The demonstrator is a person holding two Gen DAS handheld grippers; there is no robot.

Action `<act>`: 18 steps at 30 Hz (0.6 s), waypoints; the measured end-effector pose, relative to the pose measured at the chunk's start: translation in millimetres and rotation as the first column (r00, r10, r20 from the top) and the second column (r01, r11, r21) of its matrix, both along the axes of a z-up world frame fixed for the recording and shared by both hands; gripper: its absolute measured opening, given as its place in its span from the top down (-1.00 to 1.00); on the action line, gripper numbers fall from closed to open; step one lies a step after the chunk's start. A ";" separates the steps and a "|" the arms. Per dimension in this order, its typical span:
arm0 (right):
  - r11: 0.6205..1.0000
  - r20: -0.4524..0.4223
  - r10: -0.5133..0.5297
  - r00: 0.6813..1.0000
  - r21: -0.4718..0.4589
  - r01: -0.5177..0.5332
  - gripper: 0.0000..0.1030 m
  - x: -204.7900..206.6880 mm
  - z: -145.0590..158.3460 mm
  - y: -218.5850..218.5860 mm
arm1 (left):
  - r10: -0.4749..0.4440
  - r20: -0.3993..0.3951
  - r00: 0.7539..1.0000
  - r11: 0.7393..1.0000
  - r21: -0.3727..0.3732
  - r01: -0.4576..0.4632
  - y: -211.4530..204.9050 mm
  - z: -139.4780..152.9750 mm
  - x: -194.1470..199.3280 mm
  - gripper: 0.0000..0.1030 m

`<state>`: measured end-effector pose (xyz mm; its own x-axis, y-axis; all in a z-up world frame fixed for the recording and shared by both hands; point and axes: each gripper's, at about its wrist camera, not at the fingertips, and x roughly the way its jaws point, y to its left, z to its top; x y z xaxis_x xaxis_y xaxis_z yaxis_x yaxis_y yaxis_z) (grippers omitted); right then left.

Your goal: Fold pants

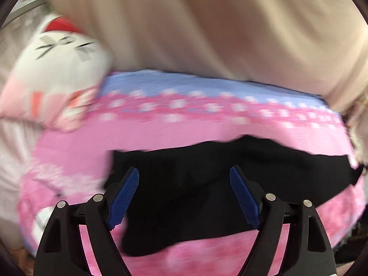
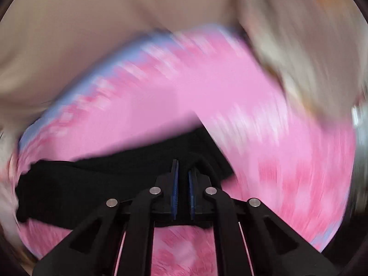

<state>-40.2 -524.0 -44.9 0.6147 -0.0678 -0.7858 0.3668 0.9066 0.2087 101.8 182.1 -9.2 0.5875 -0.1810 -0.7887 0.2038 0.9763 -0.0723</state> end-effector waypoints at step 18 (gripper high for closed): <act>0.954 -0.070 -0.228 0.971 0.183 0.237 -0.62 -72.5 -78.3 -50.2 | -0.213 -0.117 0.970 0.969 0.101 0.225 -174.3 -54.1 -20.9 -0.53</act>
